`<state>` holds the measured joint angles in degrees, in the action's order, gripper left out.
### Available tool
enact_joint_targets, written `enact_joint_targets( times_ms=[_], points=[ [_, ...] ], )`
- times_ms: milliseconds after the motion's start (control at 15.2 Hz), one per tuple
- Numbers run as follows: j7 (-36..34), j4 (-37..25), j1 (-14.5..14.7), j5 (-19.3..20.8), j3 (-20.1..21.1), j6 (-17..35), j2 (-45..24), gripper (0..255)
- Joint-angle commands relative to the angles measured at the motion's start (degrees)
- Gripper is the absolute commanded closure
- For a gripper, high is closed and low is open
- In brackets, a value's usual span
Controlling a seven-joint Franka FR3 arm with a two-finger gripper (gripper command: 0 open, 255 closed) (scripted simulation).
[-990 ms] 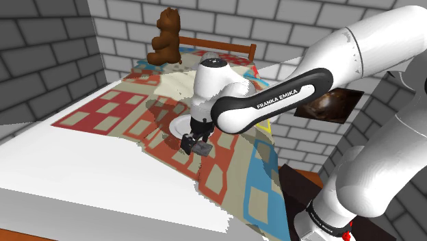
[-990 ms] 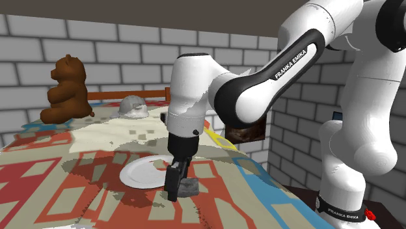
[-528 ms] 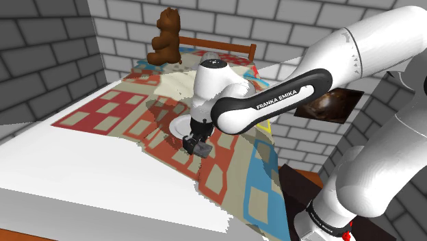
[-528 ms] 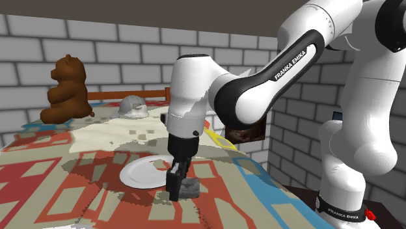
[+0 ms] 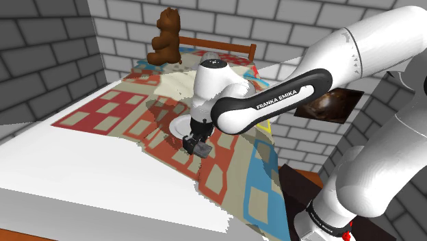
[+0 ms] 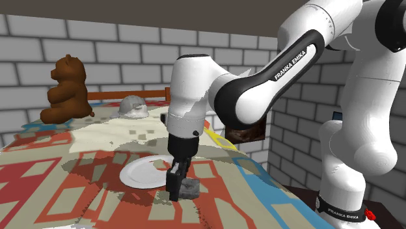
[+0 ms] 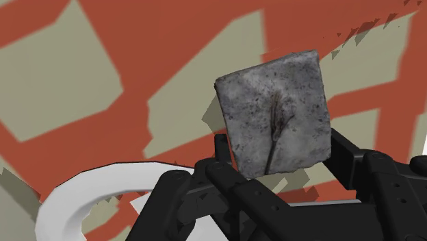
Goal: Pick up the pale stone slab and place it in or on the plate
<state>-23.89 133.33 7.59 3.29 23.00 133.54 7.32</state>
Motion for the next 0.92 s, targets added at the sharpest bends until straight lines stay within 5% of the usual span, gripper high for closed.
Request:
enact_joint_targets(
  times_ms=[0, 858],
  points=[
    [0.0, 0.0, 0.0, 0.0, 0.0, 0.0, 0.0, 255],
    [2.4, -6.1, 0.3, -2.4, -0.9, -10.1, 4.4, 255]
  ],
)
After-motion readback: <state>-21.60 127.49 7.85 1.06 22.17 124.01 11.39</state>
